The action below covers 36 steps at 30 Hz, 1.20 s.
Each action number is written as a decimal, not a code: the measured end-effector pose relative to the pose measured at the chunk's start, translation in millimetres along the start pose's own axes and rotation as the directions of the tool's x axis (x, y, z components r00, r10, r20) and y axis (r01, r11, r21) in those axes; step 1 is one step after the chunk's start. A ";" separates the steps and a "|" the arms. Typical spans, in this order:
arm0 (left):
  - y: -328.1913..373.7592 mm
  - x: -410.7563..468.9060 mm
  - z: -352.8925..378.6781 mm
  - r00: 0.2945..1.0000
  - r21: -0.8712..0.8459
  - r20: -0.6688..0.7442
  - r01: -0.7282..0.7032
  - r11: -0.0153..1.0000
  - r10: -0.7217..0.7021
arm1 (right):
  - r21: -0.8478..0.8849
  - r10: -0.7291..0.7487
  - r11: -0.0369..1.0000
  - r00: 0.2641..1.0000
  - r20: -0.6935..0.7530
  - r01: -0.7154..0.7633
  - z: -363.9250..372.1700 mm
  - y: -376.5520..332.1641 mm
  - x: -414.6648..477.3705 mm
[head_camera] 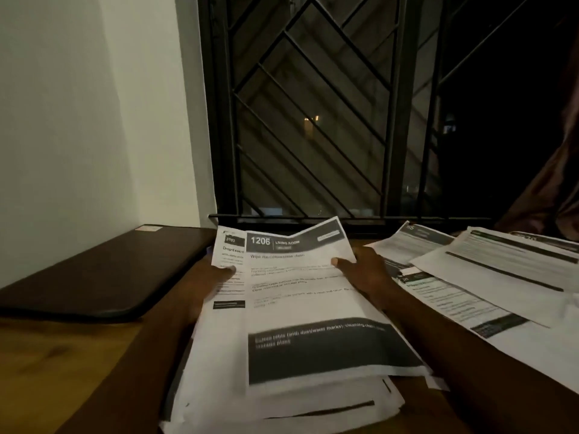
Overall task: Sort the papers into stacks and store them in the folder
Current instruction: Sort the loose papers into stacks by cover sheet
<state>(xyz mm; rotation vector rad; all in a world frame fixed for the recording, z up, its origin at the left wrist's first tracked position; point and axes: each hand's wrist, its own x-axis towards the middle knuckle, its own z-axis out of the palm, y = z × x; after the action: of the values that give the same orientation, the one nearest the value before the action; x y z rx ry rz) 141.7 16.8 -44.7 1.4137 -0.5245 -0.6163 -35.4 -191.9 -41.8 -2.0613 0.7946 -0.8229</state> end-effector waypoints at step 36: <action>9.5 -16.9 -7.4 0.998 0.272 -0.066 0.016 0.962 0.002 | -0.726 0.419 0.668 0.725 0.547 0.162 -71.1 10.1 6.9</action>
<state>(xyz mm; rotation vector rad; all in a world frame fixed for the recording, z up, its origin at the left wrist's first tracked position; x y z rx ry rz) 134.9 34.2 -35.5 1.6911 -0.5677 -0.5143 -87.8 -231.8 -12.6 -2.6759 0.9081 0.5118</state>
